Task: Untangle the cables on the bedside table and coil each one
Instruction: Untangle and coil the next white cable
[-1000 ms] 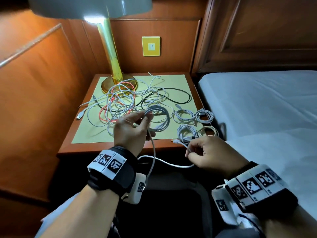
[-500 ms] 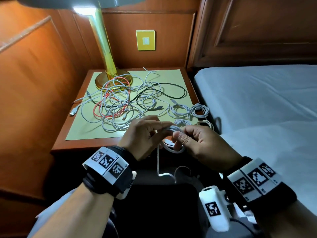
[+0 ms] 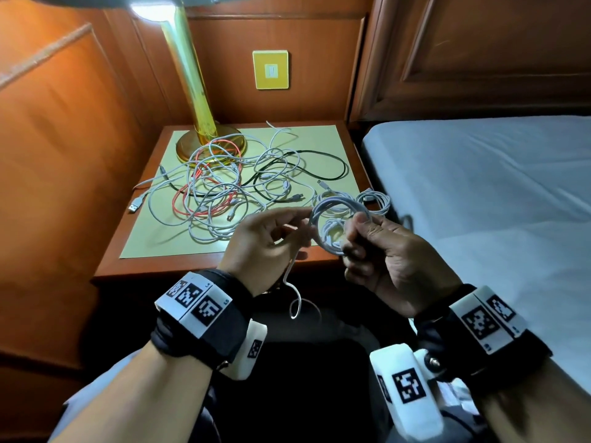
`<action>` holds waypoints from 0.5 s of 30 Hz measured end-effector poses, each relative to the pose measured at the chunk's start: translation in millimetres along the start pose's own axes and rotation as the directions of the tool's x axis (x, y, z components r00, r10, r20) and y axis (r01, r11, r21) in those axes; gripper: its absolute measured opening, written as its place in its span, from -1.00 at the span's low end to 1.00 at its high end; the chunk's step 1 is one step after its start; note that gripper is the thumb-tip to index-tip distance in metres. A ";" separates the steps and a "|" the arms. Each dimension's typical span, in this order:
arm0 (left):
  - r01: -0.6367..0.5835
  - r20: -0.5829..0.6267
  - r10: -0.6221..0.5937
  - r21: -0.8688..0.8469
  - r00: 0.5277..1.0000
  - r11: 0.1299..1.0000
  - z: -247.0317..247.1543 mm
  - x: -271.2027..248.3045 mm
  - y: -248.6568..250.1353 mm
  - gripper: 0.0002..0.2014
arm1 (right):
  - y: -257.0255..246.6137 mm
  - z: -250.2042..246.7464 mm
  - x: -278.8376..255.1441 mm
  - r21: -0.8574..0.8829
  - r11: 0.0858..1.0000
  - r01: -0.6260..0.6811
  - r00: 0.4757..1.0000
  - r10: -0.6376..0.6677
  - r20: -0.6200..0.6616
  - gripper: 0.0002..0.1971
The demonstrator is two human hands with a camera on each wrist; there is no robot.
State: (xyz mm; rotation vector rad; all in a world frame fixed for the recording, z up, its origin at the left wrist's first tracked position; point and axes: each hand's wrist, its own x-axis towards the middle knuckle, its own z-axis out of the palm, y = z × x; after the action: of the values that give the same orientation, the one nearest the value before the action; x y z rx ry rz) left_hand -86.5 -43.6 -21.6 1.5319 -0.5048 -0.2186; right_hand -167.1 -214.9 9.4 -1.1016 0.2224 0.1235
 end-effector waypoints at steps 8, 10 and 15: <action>0.116 -0.053 -0.135 -0.273 0.989 0.955 4.0 3.1 5.6 -0.78 | 8.0 1.3 5.3 0.009 1.000 0.019 0.996 -0.020 0.083 -0.74; 0.060 -0.041 -0.066 -0.139 0.997 0.989 0.1 3.7 0.5 -0.69 | 8.4 -0.2 4.2 -0.144 0.990 0.004 0.997 0.007 0.073 -0.76; -0.262 0.175 0.202 0.471 0.964 0.842 -11.3 2.7 -9.5 -0.75 | 9.7 -7.3 6.2 -0.359 0.925 -0.121 0.992 0.120 -0.026 -0.54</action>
State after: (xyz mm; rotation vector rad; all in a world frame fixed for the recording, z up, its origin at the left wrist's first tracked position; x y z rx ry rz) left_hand -77.5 -35.1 -30.0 1.9403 -0.8876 0.0157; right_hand -163.9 -217.2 -3.8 -1.4544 0.2778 0.2810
